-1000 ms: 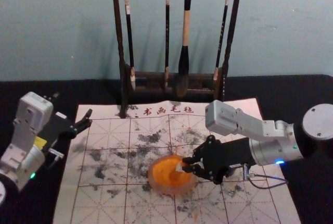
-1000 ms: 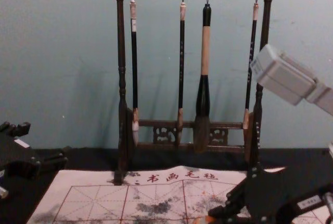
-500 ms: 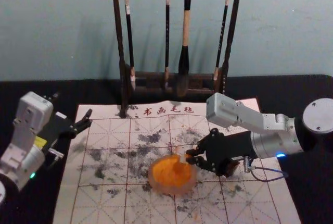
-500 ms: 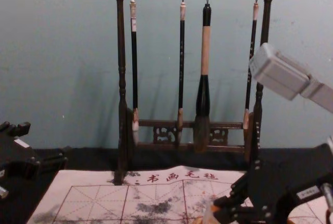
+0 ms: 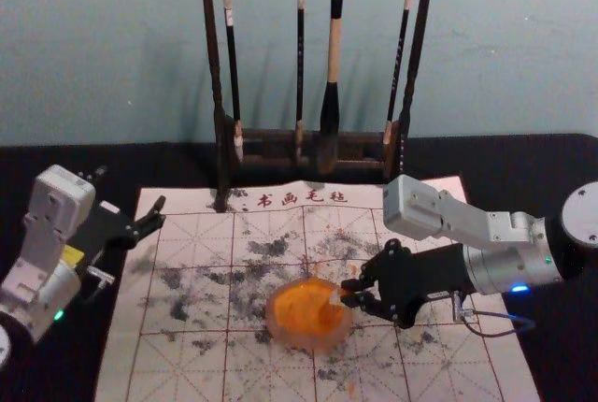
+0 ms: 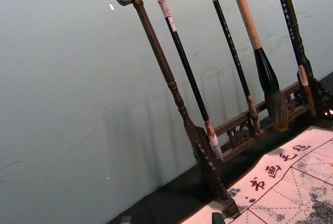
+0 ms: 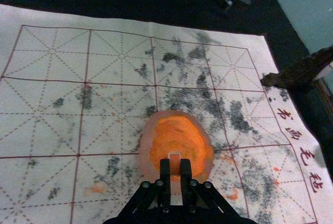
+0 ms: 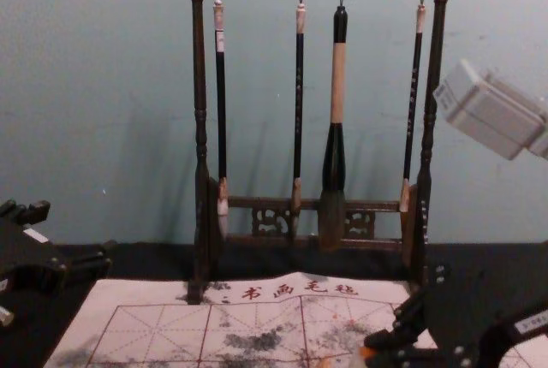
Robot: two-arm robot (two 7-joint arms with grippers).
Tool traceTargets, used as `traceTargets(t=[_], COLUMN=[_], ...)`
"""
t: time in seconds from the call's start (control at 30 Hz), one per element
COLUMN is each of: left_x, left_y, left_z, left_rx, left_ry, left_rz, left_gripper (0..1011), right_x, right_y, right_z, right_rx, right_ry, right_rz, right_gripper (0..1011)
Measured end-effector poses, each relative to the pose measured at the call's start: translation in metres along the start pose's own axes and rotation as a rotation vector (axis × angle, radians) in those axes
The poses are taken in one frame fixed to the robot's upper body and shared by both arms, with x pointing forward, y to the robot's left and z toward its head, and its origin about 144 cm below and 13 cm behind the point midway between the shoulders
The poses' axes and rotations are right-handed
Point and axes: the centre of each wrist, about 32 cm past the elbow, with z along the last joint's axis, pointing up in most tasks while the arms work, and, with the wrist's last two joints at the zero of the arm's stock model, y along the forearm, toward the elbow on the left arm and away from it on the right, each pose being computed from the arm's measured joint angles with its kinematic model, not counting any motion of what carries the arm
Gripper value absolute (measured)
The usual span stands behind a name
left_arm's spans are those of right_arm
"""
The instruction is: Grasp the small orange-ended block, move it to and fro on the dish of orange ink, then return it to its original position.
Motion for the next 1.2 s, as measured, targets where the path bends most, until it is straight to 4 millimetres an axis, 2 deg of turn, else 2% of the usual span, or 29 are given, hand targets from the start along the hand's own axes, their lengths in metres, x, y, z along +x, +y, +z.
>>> traceTargets(t=[0.5,0.9,1.2], left_x=[0.0,0.0,0.0], left_y=[0.0,0.0,0.0], left_z=[0.0,0.0,0.0], left_rx=[0.0,0.0,0.0], left_ry=[0.0,0.0,0.0], left_rz=[0.0,0.0,0.0], left_gripper=[1001,1001,1001], right_x=[-0.005,0.002,0.009], right_y=[0.008,0.015,0.013], right_z=[0.005,0.007,0.004], right_rx=[-0.003,-0.014,-0.022], right_ry=[-0.012,-0.005,0.011], right_rz=[0.034,0.015,-0.015], right_gripper=[82,81,81])
